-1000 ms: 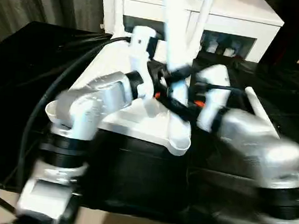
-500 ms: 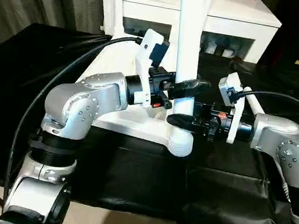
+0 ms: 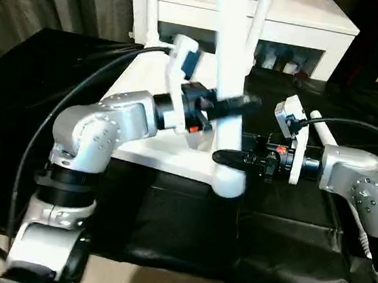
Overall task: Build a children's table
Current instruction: Pick table leg
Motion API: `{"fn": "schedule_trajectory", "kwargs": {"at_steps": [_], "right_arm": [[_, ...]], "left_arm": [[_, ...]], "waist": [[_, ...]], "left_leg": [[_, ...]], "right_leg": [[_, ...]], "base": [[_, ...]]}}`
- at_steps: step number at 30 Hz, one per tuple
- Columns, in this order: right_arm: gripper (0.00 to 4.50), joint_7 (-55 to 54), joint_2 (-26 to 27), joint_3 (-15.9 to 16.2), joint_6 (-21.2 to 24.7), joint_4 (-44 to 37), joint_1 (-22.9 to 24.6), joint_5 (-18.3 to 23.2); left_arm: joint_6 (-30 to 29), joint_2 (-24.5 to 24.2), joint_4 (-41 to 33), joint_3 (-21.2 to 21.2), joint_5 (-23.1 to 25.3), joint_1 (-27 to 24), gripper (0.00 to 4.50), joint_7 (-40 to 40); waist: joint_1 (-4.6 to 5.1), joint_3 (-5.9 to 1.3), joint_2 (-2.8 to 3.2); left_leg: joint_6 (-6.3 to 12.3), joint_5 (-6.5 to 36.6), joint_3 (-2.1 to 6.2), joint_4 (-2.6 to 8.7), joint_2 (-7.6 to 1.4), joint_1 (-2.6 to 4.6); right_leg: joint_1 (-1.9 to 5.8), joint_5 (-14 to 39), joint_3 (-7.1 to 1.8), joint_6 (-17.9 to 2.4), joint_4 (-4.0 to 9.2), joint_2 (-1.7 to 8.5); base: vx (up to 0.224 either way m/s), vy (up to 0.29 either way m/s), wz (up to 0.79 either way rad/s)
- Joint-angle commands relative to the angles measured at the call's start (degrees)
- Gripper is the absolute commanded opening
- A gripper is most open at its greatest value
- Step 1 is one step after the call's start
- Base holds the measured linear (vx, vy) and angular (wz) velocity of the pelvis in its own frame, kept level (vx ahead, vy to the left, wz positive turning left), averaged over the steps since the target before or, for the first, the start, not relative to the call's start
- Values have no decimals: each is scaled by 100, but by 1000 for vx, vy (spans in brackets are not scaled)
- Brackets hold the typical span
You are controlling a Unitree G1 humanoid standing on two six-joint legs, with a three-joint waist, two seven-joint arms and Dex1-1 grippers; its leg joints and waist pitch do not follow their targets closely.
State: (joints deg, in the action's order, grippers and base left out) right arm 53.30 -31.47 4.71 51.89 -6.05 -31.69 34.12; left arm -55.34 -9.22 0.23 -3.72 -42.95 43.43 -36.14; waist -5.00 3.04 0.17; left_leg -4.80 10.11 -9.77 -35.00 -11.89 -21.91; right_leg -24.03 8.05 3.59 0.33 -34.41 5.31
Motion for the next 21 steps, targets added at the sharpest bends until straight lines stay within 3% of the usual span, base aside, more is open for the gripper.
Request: {"fn": "schedule_trajectory", "kwargs": {"at_steps": [1,4,12,21], "right_arm": [[302,-120,-6,-61,83,68,-78,-35],[302,-150,53,-91,155,55,-109,33],[302,-132,87,-10,146,39,-140,31],[302,-87,140,191,148,59,-147,-55]], "left_arm": [[-76,86,28,-218,-339,267,186,32],[-111,145,253,-439,-530,278,186,7],[-16,-196,5,215,5,120,186,-359],[13,-324,-168,420,-28,144,186,-541]], "waist": [[1,-444,-105],[-4,-443,-107],[-4,-440,-97],[0,-434,-100]], "left_leg": [[121,869,-59,364,-12,65],[119,905,-53,372,-13,67],[74,878,-46,389,-35,74],[24,913,-47,392,-30,70]], "right_leg": [[339,1571,-152,-1033,356,153],[337,1651,-146,-1003,367,156],[331,1599,-156,-943,352,165],[333,1659,-158,-934,348,167]], "base": [[0,0,0],[0,0,0],[0,0,0],[0,0,0]]}}
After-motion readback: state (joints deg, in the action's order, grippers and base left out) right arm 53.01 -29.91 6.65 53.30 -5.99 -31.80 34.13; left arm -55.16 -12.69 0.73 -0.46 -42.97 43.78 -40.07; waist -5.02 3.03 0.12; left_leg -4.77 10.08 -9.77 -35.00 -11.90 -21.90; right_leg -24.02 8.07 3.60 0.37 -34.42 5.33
